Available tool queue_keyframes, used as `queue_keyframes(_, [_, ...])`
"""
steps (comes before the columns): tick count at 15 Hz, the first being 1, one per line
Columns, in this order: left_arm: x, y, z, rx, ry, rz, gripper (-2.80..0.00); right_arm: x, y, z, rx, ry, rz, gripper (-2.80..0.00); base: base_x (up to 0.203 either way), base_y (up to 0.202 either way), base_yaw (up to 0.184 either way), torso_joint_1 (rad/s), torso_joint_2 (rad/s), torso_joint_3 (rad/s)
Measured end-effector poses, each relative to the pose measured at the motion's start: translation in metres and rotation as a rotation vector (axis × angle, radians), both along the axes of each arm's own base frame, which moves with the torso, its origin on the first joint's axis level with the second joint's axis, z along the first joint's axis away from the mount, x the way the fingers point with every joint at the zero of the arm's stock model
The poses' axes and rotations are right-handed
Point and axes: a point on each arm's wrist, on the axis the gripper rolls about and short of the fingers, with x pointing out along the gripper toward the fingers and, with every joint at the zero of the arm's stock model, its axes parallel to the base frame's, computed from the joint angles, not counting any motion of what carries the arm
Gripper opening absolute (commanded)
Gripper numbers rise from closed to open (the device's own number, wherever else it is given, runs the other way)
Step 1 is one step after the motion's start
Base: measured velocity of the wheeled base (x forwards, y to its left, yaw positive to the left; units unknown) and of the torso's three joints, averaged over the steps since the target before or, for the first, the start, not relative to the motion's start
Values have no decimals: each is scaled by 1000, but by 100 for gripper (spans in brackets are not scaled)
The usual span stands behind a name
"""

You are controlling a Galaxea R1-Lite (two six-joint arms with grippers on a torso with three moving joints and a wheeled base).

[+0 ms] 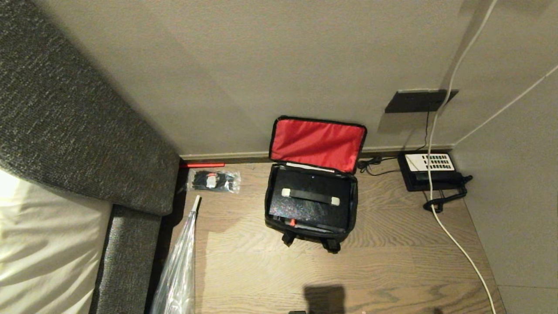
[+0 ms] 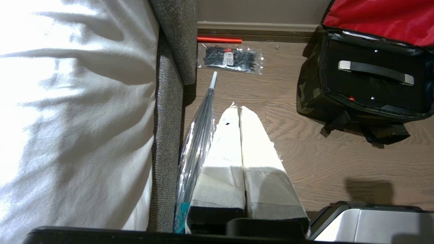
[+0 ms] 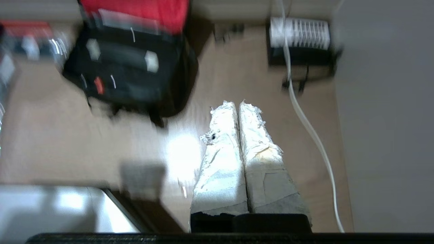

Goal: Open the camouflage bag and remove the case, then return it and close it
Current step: Grip the handle

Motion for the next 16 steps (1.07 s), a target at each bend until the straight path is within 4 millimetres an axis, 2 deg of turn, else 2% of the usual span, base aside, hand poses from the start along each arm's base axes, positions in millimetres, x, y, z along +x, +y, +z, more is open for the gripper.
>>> queue_keyframes(2, [0,0,0,0,0,0,-280,-21,0,36,13,-44,16,-280,0,0,0,0,0,0])
queue_keyframes(4, [0,0,0,1,0,0,-280,-59,2,75,18,-73,72,-280,0,0,0,0,0,0])
queue_keyframes(6, [0,0,0,1,0,0,-280,-85,4,82,24,35,165,-280,0,0,0,0,0,0])
queue_keyframes(8, [0,0,0,1,0,0,-280,-86,5,87,44,218,222,-280,0,0,0,0,0,0])
queue_keyframes(9, [0,0,0,1,0,0,-280,-77,5,99,51,276,228,-280,0,0,0,0,0,0])
queue_keyframes(10, [0,0,0,0,0,0,-280,-60,5,117,52,321,229,-280,0,0,0,0,0,0])
queue_keyframes(12, [0,0,0,1,0,0,-280,0,5,154,32,429,216,-280,0,0,0,0,0,0])
queue_keyframes(14, [0,0,0,0,0,0,-280,86,4,180,-32,513,211,-280,0,0,0,0,0,0])
queue_keyframes(16, [0,0,0,0,0,0,-280,176,7,185,-119,547,230,-280,0,0,0,0,0,0])
